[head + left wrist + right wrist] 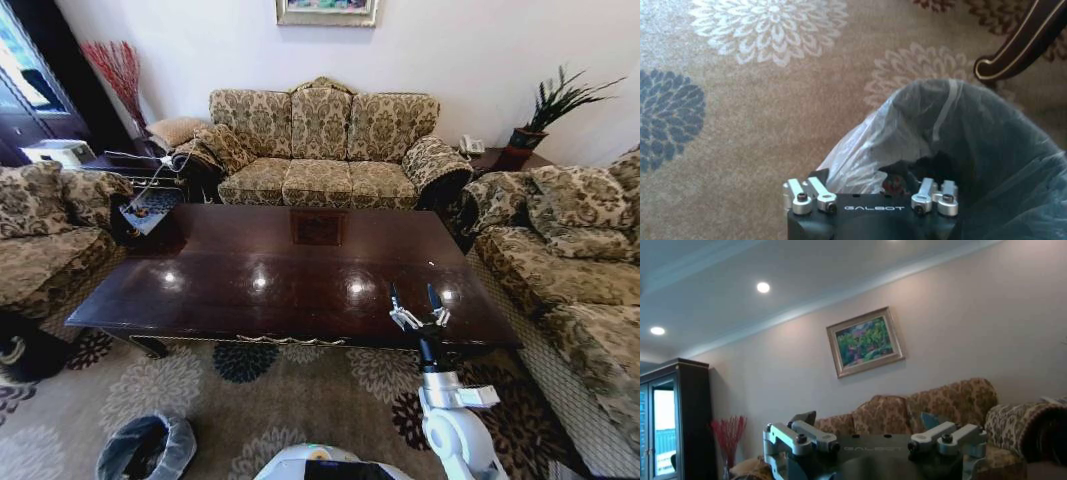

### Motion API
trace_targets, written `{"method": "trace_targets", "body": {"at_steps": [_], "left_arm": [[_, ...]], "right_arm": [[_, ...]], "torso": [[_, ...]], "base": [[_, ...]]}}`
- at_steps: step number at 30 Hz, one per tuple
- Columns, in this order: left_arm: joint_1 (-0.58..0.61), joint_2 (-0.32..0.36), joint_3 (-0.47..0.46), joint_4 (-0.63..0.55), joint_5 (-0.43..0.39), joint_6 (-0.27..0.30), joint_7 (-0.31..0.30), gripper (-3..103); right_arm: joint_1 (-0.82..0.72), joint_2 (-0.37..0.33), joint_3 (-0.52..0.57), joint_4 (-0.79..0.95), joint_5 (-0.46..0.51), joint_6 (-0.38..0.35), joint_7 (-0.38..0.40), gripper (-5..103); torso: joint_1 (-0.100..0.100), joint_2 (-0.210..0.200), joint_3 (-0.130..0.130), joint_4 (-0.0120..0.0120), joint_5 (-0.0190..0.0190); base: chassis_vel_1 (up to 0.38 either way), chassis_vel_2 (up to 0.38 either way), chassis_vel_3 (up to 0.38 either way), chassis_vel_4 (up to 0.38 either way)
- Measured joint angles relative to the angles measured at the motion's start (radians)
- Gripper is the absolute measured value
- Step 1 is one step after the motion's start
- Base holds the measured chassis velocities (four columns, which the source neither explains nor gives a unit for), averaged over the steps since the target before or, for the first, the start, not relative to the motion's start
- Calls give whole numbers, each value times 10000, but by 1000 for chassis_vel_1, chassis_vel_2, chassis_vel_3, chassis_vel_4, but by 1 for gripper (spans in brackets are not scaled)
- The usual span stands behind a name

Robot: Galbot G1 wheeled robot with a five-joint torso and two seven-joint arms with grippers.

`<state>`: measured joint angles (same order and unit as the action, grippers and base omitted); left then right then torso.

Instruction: Move to the front of the table and place the trash on the table into the trash bin.

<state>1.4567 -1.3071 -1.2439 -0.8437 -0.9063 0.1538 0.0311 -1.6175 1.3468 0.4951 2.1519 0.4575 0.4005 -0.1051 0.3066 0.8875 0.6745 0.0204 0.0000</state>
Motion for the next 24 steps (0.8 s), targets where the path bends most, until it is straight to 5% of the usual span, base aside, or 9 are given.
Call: {"method": "trace_targets", "body": {"at_steps": [6, 14, 21, 24], "left_arm": [[487, -247, -131, -895, -374, 112, 204, 97], [1018, -440, -392, -2181, -569, -272, 96, 100], [1254, -656, -641, -2563, -845, -287, -626, 100], [1109, -697, -836, -2315, -1071, -787, -1472, 100]], "right_arm": [[-197, -7, 35, -4, 161, 244, -104, 100], [-353, -159, 203, 134, 310, 388, -154, 100], [-421, -62, 154, 310, 180, 384, -148, 100], [-470, -20, 156, 422, 116, 383, -117, 100]], "torso": [[0, 0, 0, 1, 1], [0, 0, 0, -1, 2], [0, 0, 0, 0, 1], [0, 0, 0, 3, -5]], "base": [[0, 0, 0, 0], [0, 0, 0, 0], [0, 0, 0, 0], [0, 0, 0, 0]]}}
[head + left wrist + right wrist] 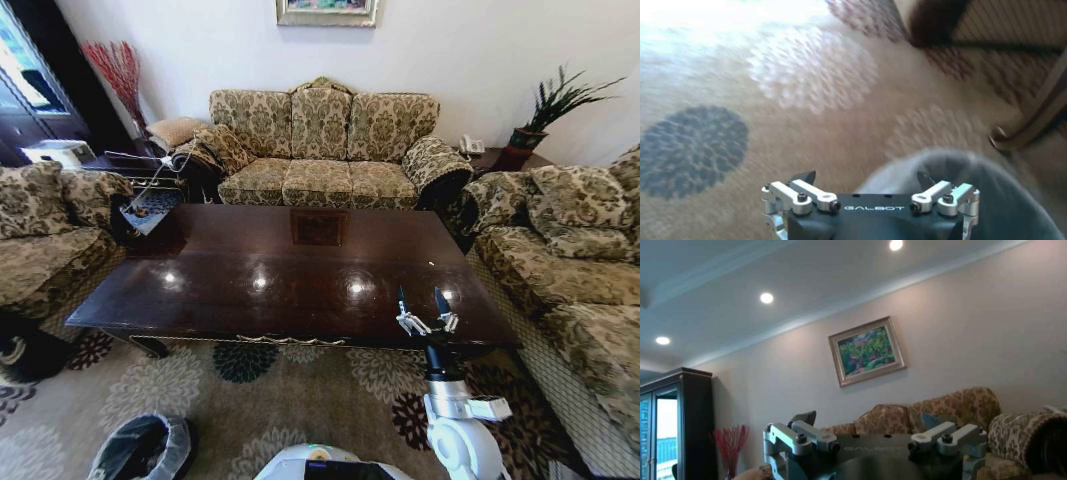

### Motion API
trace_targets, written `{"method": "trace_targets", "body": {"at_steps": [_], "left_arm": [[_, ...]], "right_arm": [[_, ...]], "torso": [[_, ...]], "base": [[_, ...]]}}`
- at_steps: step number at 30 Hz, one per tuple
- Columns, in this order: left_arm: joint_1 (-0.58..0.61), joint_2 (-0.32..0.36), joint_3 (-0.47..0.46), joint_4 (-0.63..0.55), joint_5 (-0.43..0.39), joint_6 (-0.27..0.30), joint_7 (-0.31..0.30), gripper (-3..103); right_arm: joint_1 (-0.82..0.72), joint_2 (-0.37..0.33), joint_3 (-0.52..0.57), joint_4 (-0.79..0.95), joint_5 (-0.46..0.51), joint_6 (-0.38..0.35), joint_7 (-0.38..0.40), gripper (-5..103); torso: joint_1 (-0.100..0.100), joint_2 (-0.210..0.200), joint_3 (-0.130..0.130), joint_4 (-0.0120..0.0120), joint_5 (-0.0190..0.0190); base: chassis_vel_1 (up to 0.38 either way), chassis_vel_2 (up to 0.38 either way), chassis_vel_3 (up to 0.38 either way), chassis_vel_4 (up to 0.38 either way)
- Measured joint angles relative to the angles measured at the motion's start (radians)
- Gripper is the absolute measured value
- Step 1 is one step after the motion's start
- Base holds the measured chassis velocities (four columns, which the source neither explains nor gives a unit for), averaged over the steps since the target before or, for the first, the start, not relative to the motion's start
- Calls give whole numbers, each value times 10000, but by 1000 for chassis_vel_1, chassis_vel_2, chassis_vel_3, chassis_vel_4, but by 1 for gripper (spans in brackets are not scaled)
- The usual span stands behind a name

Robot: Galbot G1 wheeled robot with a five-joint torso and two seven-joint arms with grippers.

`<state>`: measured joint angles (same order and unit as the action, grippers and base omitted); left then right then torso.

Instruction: Move to the front of the table and place the trash on the table into the trash bin.

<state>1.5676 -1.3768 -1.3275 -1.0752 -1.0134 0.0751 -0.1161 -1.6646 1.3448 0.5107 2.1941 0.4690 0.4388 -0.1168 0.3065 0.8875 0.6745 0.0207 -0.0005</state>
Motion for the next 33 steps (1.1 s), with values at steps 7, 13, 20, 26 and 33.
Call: {"method": "trace_targets", "body": {"at_steps": [7, 13, 20, 26, 33], "left_arm": [[511, -85, -262, -2635, -157, -884, 599, 100], [1894, -355, 523, -7885, 1902, -1799, 3193, 100], [2601, -352, 1806, -12404, 3637, -659, 3091, 100], [2839, -317, 2020, -14455, 3846, 541, 2339, 100], [2615, -824, 1985, -14472, 4071, 1422, 2024, 100]], "right_arm": [[-259, -101, 271, 291, -444, -517, 633, 100], [-1087, -257, 354, 1103, -1708, -2678, 2701, 100], [-1365, -506, 610, 1990, -1765, -3980, 3071, 100], [-1016, -765, 476, 2541, -1713, -4278, 2733, 100], [-1205, -480, 348, 2518, -2051, -3400, 1864, 100]], "torso": [[0, 0, 0, -2, 11], [1, 0, 1, -3, 8], [1, 0, 1, -6, 8], [0, 0, 1, 1, 13], [1, 0, 1, -3, 5]], "base": [[0, 0, 0, 0], [0, 0, 0, 0], [0, 0, 0, 0], [0, 0, 0, 0], [0, 0, 0, 0]]}}
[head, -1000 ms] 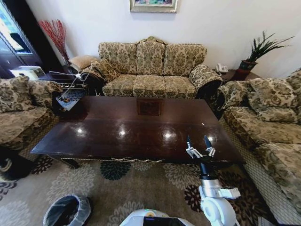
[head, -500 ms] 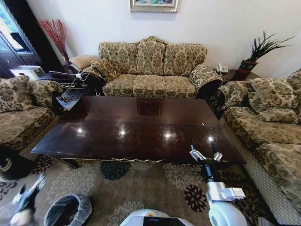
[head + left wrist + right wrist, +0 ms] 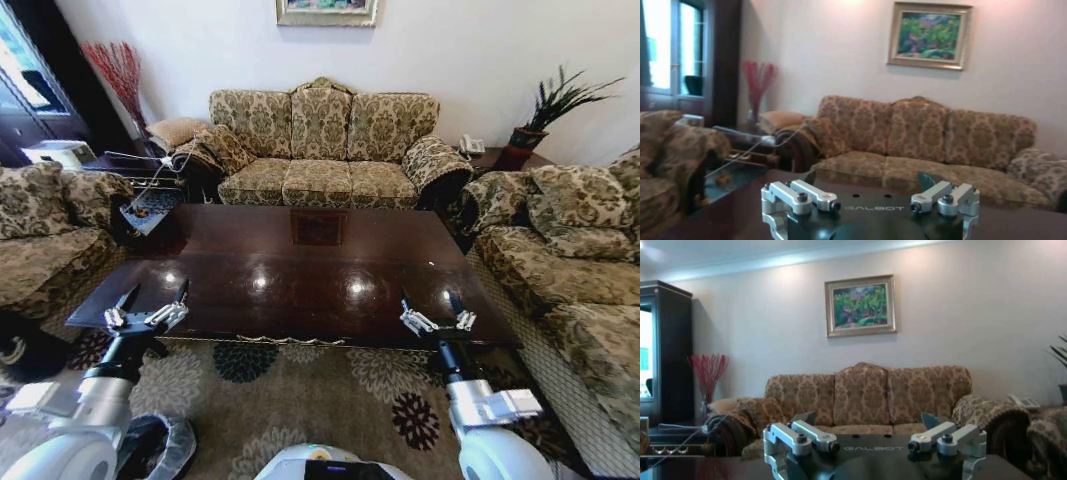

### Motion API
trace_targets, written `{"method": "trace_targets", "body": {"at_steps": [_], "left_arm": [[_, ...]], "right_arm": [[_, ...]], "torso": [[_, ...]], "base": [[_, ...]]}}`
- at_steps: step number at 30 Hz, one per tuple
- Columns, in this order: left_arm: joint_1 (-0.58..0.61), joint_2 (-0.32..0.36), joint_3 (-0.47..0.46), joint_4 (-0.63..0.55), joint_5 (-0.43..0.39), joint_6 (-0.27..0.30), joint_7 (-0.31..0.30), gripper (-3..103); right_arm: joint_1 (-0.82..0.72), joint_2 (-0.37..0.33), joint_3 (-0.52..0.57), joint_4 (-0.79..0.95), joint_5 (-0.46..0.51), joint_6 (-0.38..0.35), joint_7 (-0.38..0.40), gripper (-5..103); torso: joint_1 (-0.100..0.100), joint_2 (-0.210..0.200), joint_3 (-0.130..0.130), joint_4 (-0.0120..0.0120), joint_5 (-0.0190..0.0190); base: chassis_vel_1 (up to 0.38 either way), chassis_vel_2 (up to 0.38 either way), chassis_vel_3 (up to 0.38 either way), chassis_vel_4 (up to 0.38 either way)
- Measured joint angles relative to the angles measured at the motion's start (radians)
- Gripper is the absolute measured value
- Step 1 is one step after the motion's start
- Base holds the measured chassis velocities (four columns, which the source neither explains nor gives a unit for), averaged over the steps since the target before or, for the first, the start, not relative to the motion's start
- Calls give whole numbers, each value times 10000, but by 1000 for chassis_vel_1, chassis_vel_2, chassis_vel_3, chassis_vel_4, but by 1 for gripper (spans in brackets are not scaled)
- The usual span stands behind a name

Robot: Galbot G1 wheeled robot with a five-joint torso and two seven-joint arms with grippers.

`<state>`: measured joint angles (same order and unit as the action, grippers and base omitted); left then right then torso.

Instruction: Move to the front of the table and place the trash on the table into the trash bin.

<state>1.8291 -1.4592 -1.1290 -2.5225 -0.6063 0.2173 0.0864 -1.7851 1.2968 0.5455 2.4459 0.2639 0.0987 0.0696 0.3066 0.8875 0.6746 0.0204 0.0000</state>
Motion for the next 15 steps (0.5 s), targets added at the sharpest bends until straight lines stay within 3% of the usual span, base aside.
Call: {"method": "trace_targets", "body": {"at_steps": [15], "left_arm": [[-26, -192, 23, 154, 64, -12, -1, 100]], "right_arm": [[-20, 75, -7, 2, -15, 37, -26, 100]], "torso": [[0, 0, 0, 0, 1]], "base": [[0, 0, 0, 0]]}}
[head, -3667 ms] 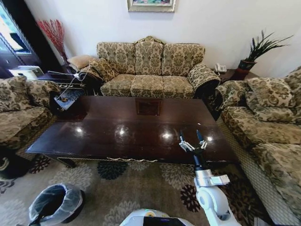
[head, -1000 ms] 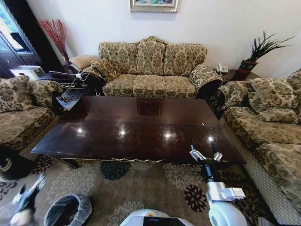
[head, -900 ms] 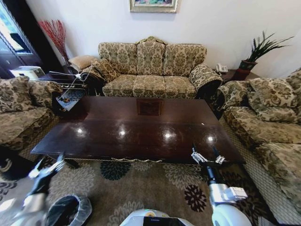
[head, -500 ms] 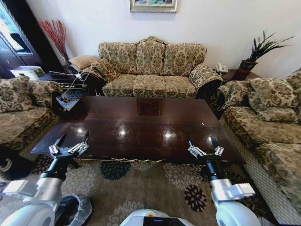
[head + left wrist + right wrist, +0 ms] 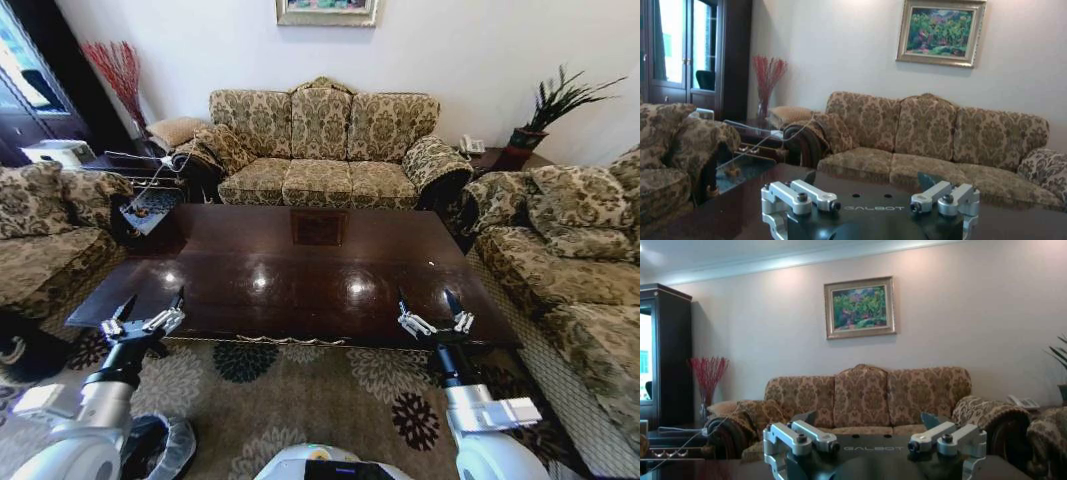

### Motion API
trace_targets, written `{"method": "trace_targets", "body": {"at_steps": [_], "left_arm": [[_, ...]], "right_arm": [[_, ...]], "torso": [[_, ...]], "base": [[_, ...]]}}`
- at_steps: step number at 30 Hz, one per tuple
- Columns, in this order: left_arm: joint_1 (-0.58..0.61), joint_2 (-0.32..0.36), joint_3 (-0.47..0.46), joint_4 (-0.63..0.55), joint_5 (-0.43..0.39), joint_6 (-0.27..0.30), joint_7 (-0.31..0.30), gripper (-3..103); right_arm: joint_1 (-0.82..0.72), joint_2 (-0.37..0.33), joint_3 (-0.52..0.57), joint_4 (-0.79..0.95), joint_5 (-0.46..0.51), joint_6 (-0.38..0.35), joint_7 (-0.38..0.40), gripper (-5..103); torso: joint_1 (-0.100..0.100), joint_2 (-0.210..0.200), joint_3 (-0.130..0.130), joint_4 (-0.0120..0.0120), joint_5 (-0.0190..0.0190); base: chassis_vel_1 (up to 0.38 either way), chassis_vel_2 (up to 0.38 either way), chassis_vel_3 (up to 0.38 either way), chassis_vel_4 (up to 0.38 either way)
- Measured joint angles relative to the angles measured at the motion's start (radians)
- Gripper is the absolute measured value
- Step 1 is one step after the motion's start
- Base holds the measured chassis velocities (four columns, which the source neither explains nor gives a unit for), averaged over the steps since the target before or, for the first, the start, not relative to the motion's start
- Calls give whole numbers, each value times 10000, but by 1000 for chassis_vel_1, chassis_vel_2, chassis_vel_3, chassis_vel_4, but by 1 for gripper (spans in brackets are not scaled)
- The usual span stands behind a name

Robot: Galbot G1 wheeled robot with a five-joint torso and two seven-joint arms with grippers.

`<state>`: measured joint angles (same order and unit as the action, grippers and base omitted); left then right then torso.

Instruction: Move to the front of the table and place the trash on the table into the trash bin.

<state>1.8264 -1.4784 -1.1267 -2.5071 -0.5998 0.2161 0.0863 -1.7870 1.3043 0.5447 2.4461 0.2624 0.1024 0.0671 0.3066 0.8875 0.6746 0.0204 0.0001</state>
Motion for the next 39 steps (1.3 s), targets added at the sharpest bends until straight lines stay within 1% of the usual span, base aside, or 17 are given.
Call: {"method": "trace_targets", "body": {"at_steps": [39], "left_arm": [[-11, 18, -7, 68, -33, -42, 12, 100]], "right_arm": [[7, 2, -1, -26, 18, 15, 0, 100]], "torso": [[0, 0, 0, 0, 0]], "base": [[0, 0, 0, 0]]}}
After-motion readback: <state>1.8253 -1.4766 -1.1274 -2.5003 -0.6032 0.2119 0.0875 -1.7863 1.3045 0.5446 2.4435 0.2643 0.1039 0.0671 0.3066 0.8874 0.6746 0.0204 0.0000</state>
